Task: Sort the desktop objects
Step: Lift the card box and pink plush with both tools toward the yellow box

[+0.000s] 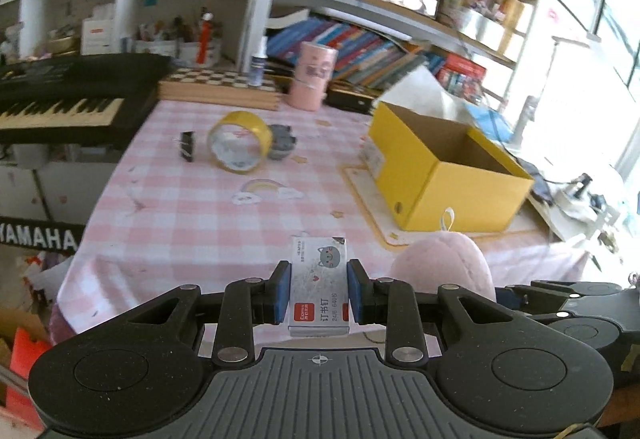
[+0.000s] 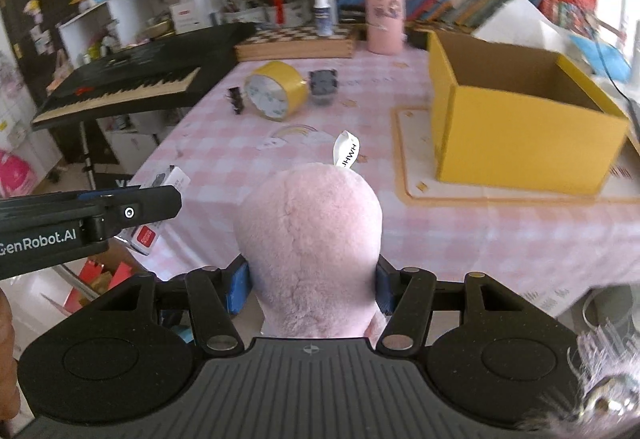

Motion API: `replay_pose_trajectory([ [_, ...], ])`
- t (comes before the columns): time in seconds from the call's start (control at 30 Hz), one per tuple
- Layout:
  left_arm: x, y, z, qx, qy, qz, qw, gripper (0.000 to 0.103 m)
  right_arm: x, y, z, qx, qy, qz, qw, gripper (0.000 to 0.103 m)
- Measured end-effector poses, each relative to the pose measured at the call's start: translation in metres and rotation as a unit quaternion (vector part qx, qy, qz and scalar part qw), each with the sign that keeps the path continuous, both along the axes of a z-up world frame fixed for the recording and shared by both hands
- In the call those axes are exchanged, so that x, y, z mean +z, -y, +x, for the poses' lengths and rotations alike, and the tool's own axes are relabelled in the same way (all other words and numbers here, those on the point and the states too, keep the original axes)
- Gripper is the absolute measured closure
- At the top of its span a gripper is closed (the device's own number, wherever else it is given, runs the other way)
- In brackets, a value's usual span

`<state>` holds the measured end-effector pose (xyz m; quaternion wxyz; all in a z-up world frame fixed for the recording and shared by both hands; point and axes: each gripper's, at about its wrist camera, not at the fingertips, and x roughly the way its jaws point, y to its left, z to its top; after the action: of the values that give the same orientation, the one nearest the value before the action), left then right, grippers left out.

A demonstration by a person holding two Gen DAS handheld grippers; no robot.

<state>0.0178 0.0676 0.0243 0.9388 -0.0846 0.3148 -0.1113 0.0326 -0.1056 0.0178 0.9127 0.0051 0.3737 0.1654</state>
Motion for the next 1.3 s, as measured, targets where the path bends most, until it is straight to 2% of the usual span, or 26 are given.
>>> replay_pose_trajectory([
  [0.33,-0.003,0.017,0.000,-0.044,0.000,-0.004,0.9990,0.075,-0.001,0.023,-0.008,-0.059,-0.020,-0.004,0.998,0.047],
  [0.6,-0.004,0.033,0.012,-0.067,-0.001,-0.003,0.9977,0.075,-0.004,0.036,-0.009,-0.081,-0.025,-0.003,0.996,0.047],
  [1.3,-0.010,0.132,0.058,-0.168,-0.018,0.022,0.9853,0.075,-0.008,0.127,0.011,-0.172,-0.040,0.015,0.984,0.047],
])
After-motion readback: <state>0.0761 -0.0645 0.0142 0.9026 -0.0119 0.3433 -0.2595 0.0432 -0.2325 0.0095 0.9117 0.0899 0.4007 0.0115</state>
